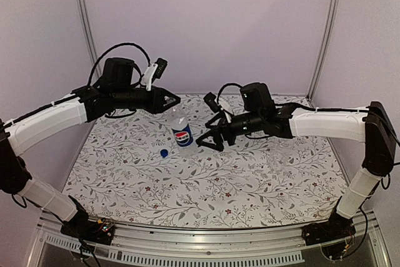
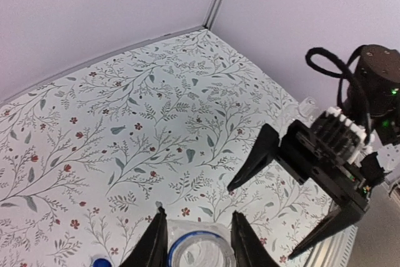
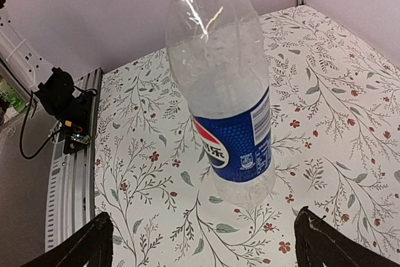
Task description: Unscrew the bottle caps
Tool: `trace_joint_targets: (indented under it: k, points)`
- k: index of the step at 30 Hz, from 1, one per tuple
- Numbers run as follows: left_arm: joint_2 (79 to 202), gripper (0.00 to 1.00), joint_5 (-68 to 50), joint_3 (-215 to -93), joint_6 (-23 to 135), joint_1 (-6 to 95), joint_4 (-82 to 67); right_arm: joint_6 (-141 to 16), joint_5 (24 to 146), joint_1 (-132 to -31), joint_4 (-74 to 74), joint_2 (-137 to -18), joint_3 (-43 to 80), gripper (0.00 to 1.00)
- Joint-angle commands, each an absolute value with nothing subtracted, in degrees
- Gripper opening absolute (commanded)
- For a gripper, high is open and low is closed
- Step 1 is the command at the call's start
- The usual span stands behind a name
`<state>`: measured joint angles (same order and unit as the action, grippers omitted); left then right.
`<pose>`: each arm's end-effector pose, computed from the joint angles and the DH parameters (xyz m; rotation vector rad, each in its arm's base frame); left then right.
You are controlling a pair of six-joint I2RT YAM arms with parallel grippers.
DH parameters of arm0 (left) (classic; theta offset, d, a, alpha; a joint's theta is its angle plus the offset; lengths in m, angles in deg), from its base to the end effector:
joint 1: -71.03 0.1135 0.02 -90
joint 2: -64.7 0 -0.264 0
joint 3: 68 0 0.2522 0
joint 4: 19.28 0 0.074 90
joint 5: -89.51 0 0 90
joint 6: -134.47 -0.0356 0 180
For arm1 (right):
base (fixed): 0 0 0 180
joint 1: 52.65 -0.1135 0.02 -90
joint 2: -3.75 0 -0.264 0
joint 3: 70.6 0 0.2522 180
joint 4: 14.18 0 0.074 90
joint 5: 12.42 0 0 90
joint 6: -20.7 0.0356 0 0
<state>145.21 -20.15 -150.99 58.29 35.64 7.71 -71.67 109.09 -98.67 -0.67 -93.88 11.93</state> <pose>0.2591 -0.1987 0.3402 0.6147 1.9929 -0.8815 0.2575 0.2937 0.2595 -1.1950 1.7917 1.0251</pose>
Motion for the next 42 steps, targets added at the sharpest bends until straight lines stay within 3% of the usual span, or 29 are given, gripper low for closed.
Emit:
trace_joint_targets:
  k: [1,27,42]
  points:
    - [145.9,0.00,-10.0,-153.6,54.6,38.7,13.4,-71.4,105.0,-98.0,1.1,-89.7,11.3,0.99]
    - [156.8,0.00,-3.5,-155.2,53.4,44.0,7.2,-69.7,102.7,-97.9,0.3,-85.2,5.9,0.99]
    - [154.8,0.38,-2.9,-152.5,54.1,43.8,7.5,-70.2,101.8,-97.6,1.8,-84.6,5.5,0.99]
